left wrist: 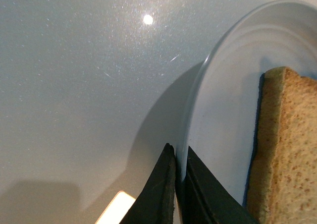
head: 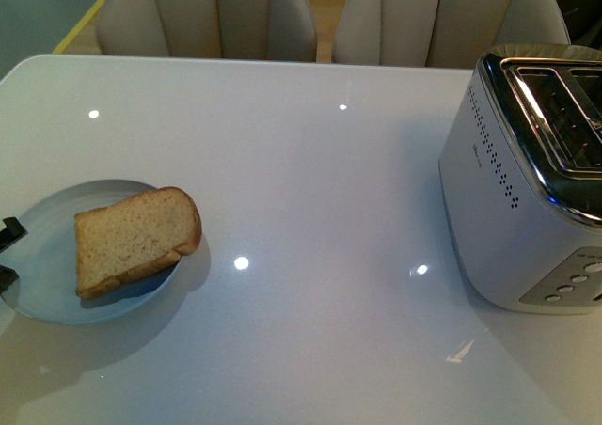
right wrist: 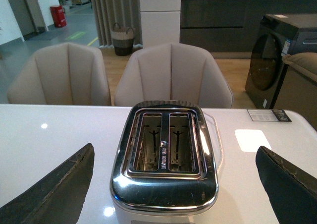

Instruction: Left arm holds plate, right arm toasts bread

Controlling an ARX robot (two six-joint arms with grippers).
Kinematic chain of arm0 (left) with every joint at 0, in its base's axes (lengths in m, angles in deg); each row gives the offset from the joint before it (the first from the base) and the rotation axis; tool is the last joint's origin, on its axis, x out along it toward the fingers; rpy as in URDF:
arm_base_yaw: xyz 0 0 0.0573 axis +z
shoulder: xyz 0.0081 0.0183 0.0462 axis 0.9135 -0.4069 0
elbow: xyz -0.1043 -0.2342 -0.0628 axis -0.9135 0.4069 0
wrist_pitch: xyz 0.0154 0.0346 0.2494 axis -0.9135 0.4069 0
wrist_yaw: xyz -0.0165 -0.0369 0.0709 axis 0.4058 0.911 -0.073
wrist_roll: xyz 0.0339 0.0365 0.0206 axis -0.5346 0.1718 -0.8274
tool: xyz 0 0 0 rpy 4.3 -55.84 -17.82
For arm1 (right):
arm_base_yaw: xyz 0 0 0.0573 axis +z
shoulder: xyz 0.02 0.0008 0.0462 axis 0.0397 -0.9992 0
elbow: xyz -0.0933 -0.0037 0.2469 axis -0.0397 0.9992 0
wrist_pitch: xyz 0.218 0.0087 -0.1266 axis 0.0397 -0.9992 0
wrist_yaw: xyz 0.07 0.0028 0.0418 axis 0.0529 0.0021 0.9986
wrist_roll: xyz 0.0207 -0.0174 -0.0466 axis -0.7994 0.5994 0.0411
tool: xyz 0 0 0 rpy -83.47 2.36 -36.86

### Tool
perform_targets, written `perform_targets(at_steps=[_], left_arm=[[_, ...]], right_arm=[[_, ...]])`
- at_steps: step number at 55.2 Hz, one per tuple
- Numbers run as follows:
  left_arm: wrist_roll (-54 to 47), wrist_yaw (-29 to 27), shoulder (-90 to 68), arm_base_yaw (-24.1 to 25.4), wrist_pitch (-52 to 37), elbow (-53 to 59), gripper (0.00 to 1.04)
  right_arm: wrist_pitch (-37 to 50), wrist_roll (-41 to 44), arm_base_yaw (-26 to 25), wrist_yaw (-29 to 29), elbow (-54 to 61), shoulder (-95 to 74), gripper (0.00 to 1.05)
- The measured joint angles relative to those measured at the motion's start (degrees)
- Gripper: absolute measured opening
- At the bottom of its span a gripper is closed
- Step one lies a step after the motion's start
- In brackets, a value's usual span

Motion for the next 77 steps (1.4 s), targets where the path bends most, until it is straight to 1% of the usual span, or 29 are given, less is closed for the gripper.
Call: perform_targets(at_steps=[12,19,29,39,45,51,61,77], left_arm=[[1.9,1.0,9.9,-0.2,1.2,4.1,0.03],[3.6,1.3,16.2,-1.5,3.8,5.4,0.03],[5.6,0.5,24.6,-4.7,9.8,5.8,0.03],[8.7,-1.5,33.3,-10.2,18.5,4.2,0.03],[11.2,-3.6,37.6,-15.2,24.6,0.3,0.03],[15.8,-5.6,39.8,-21.1,30.3,-4.5,0.03],[20.8,-7.0,40.8,-27.4,35.1,-8.7,0.03],[27.5,-8.7,41.0,-36.7,39.8,-12.5,0.03]], right_arm=[[0.0,0.0,0.0,0.0,0.0,0.0,0.96],[0.0,0.0,0.0,0.0,0.0,0.0,0.96],[0.0,0.0,0.0,0.0,0.0,0.0,0.96],[0.0,0.0,0.0,0.0,0.0,0.0,0.96],[0.0,0.0,0.0,0.0,0.0,0.0,0.96],[0.0,0.0,0.0,0.0,0.0,0.0,0.96],[0.0,0.0,0.0,0.0,0.0,0.0,0.96],[0.0,0.0,0.0,0.0,0.0,0.0,0.96]])
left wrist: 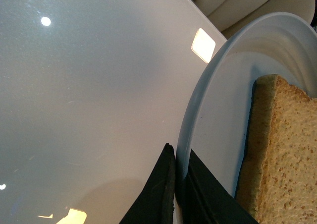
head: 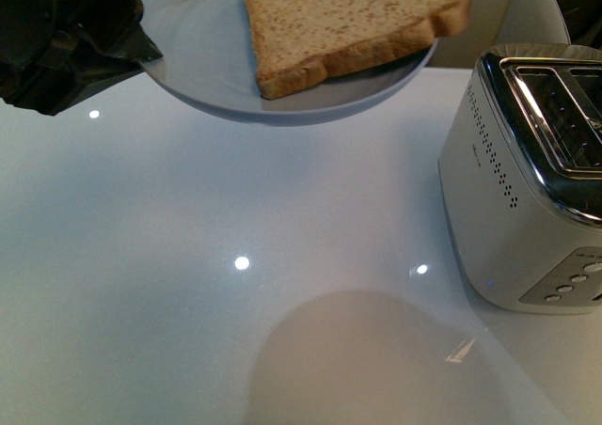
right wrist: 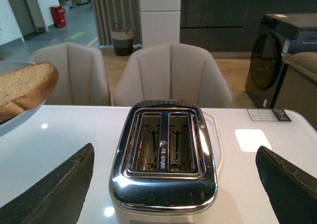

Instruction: Left arm holds plate, right arm toasts bread

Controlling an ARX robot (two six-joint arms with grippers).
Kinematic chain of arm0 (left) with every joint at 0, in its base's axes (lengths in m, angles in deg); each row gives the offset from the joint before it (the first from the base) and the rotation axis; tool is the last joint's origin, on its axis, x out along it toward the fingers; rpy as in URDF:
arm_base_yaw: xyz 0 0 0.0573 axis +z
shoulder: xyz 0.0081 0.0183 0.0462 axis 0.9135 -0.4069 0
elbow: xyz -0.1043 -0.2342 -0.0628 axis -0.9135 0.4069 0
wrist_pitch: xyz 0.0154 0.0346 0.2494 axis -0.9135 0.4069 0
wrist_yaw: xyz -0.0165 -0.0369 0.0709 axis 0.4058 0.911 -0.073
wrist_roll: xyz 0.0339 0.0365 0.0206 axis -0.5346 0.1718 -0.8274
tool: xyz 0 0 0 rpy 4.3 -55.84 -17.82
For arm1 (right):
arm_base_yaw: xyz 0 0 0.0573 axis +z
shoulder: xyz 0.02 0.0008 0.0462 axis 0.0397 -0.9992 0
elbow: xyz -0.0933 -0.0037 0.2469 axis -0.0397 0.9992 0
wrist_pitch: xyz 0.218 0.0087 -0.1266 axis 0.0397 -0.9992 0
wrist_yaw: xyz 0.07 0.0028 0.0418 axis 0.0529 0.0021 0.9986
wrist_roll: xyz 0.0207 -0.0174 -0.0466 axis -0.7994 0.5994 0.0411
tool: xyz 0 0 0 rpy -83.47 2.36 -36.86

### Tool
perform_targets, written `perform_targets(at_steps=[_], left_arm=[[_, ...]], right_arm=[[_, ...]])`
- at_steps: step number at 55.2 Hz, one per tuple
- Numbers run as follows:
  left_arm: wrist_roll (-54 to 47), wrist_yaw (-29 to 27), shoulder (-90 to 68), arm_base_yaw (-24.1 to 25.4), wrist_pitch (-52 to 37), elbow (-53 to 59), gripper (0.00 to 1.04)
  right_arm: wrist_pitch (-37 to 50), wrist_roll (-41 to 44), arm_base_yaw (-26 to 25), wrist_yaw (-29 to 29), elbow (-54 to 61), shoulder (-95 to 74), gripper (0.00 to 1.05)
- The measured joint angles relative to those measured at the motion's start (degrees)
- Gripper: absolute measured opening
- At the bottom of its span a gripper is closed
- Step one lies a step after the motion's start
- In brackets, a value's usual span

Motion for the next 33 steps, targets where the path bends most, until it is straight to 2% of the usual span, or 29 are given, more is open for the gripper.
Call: perform_targets(at_steps=[18,33], left_arm=[[6.2,-2.3,0.2,-4.9,2.2,-1.9,0.03],[8.7,-1.8,1.0,-6.4,1.6,-1.9,0.03]], right_arm=[[0.0,0.0,0.0,0.0,0.0,0.0,0.96],[0.0,0.0,0.0,0.0,0.0,0.0,0.96]])
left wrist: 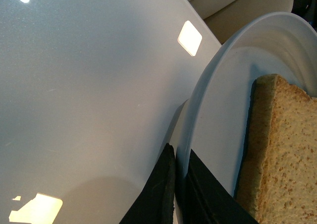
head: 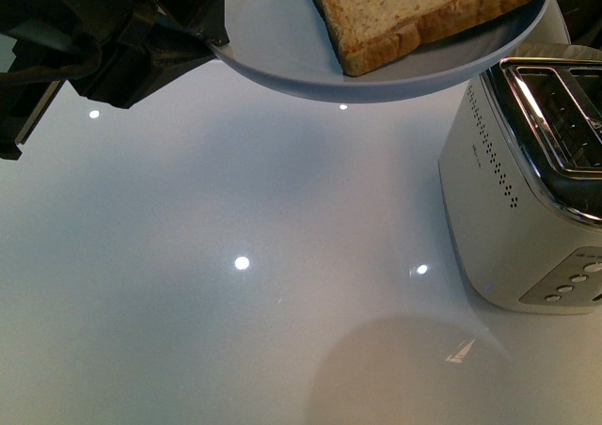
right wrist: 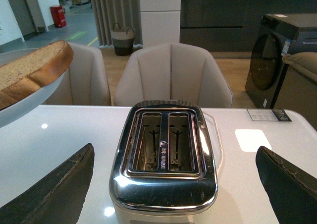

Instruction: Left arm holds plate, right arm toasts bread

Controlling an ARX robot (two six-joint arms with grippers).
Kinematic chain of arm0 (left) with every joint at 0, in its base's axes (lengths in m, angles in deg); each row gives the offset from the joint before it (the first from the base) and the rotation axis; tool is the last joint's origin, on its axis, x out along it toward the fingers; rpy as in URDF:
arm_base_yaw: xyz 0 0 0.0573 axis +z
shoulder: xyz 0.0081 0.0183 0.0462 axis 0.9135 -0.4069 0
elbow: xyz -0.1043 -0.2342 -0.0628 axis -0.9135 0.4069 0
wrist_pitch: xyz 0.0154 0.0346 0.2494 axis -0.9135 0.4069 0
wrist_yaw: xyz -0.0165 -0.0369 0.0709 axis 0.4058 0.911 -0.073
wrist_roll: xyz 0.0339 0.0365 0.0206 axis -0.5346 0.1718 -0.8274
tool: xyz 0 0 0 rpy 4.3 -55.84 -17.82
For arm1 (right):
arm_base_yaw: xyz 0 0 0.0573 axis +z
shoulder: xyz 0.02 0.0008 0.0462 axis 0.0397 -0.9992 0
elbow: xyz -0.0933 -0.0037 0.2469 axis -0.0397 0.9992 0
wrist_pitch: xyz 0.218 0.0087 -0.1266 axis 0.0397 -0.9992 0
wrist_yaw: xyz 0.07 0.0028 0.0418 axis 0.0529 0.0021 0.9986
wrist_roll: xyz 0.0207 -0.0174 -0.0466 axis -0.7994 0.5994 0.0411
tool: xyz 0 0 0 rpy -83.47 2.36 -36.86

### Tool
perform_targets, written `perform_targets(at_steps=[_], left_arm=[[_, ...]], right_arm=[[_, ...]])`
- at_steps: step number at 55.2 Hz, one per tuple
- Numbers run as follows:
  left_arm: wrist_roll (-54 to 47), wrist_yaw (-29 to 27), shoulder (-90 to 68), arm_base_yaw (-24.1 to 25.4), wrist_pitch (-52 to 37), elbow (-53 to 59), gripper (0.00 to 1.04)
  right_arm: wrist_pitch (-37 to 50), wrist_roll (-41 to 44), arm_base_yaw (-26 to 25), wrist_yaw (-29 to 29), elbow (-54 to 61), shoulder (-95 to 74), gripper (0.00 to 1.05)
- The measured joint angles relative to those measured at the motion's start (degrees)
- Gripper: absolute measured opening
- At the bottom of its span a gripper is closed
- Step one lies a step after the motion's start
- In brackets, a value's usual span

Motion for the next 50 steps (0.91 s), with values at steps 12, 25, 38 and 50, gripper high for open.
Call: perform_targets(at_steps=[12,25,38,50], left_arm=[[0.2,0.5,0.6,-0.1,-0.4,0.2,0.03],[0.2,0.6,0.6,-0.1,-0.4,0.2,0.03],[0.2,0.6,0.6,-0.1,-0.4,0.2,0.03],[0.2,0.5,0.6,-0.1,-0.4,0.3,0.03]], right_arm=[[0.0,0.0,0.0,0.0,0.0,0.0,0.96],[0.0,0.0,0.0,0.0,0.0,0.0,0.96],[0.0,0.0,0.0,0.0,0.0,0.0,0.96],[-18.4,-7.1,2.4,-10.2,-7.3,-10.9,0.96]])
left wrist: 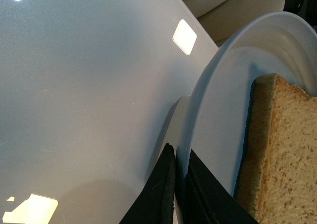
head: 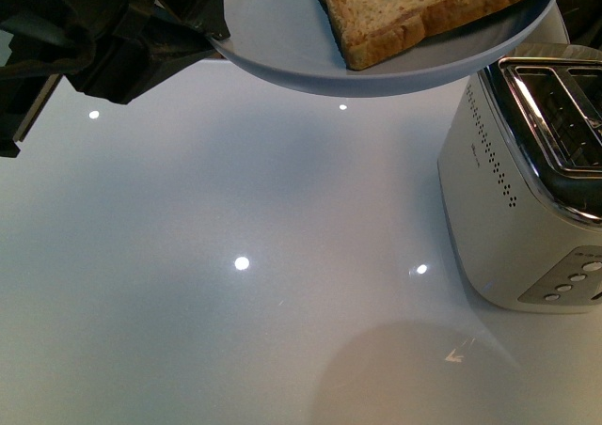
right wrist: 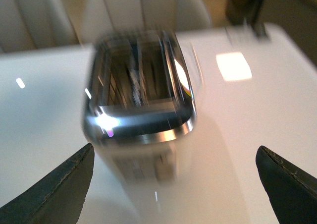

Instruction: Left arm holds plate, right arm toasts bread

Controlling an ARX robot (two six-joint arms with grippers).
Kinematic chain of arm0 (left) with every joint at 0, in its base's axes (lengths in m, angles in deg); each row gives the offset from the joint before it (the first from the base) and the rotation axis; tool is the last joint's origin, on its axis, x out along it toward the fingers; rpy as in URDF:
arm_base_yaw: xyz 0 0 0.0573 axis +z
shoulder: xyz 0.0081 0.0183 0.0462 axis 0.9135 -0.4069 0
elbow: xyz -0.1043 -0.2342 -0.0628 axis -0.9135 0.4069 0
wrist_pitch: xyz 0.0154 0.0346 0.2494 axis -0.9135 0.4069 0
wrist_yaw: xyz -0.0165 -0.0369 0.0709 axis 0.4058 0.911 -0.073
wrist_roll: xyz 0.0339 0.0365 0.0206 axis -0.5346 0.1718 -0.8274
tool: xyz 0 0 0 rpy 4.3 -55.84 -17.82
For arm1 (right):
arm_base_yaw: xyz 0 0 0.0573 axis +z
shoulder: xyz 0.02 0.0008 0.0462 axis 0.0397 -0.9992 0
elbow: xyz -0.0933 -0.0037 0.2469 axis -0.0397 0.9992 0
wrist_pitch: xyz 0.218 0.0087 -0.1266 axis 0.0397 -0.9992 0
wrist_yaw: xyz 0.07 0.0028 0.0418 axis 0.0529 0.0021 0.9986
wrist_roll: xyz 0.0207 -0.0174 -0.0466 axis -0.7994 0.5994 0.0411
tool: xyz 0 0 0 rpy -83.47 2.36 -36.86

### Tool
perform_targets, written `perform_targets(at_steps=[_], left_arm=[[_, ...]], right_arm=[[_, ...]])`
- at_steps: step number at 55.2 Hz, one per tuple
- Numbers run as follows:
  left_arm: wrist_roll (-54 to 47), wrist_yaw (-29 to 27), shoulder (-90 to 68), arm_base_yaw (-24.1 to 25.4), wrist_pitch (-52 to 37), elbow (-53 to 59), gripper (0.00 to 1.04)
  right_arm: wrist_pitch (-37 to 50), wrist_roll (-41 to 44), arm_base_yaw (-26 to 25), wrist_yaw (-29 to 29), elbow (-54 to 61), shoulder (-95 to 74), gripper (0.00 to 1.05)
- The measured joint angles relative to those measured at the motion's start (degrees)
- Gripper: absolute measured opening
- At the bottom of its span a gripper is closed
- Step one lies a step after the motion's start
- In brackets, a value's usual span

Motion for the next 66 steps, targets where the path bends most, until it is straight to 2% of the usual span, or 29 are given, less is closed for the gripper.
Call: perform_targets(at_steps=[3,5,14,22,42,52,66], left_arm=[[0.0,0.2,0.1,-0.1,0.0,0.0,0.03],[0.0,0.3,0.1,-0.1,0.0,0.0,0.03],[0.1,0.1,0.1,-0.1,0.0,0.0,0.03],[0.0,0.2,0.1,-0.1,-0.1,0.0,0.03],[0.1,0.2,0.1,-0.1,-0.1,0.0,0.03],[0.2,0.2,0.1,-0.1,-0.1,0.0,0.03],[0.2,0.2,0.1,-0.1,-0.1,0.0,0.03]], right_arm=[[-6.5,-2.6,-0.4,0.0,-1.9,-5.5,0.96],[-7.0,-3.6,-1.7,1.5,-2.0,-7.1,0.96],[-2.1,-5.7,-5.9,4.6,-3.9,-12.7,0.96],[4.1,-9.5,-6.3,8.6,-7.9,-21.3,0.96],[19.0,-25.7,3.8,18.7,-25.0,-47.4,0.96],[24.2,-34.6,5.8,22.1,-29.6,-56.6,0.96],[27.4,-42.0,7.9,24.5,-32.9,-61.5,0.96]])
